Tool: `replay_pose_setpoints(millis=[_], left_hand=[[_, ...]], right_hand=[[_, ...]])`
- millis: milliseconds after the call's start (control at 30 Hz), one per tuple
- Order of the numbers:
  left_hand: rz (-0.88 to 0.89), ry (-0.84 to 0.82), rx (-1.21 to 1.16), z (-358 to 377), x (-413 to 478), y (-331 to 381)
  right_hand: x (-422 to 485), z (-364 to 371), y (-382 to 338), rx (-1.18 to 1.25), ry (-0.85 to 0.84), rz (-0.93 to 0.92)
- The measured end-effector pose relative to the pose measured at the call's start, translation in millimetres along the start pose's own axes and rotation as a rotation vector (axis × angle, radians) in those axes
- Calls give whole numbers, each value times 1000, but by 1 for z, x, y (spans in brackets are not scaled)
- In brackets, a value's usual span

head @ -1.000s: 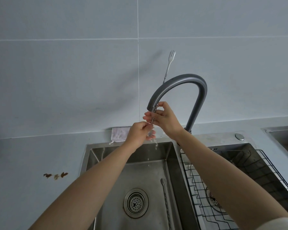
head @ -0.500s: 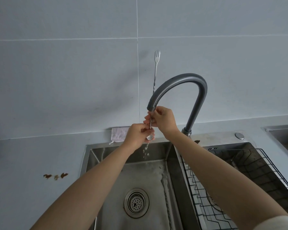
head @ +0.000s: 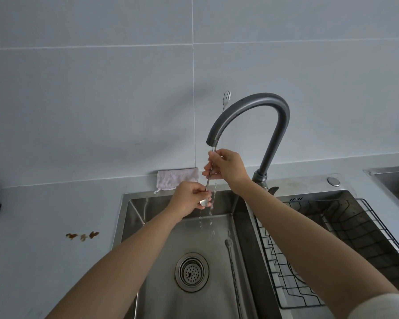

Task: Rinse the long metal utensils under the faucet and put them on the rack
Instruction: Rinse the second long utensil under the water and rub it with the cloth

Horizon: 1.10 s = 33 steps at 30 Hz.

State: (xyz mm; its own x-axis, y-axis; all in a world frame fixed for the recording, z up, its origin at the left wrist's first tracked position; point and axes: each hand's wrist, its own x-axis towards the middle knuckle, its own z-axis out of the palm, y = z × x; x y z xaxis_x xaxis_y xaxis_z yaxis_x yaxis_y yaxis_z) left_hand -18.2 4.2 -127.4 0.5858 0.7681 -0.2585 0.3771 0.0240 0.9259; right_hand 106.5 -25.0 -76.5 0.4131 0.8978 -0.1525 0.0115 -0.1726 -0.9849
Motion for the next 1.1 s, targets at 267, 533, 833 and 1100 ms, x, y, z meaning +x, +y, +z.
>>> replay_pose_setpoints(millis=[267,533,833,1100], left_hand=[[-1,26,29,-1,-5,-10],[-16,12,68,3,-11,-17],[5,-9,136,7,-18,-29],[-37,-35,189,0,-26,-41]], right_hand=[[-1,1,0,62,14,7],[-3,7,3,54,39,78],[-6,7,3,95,19,127],[-5,6,3,170,-30,113]])
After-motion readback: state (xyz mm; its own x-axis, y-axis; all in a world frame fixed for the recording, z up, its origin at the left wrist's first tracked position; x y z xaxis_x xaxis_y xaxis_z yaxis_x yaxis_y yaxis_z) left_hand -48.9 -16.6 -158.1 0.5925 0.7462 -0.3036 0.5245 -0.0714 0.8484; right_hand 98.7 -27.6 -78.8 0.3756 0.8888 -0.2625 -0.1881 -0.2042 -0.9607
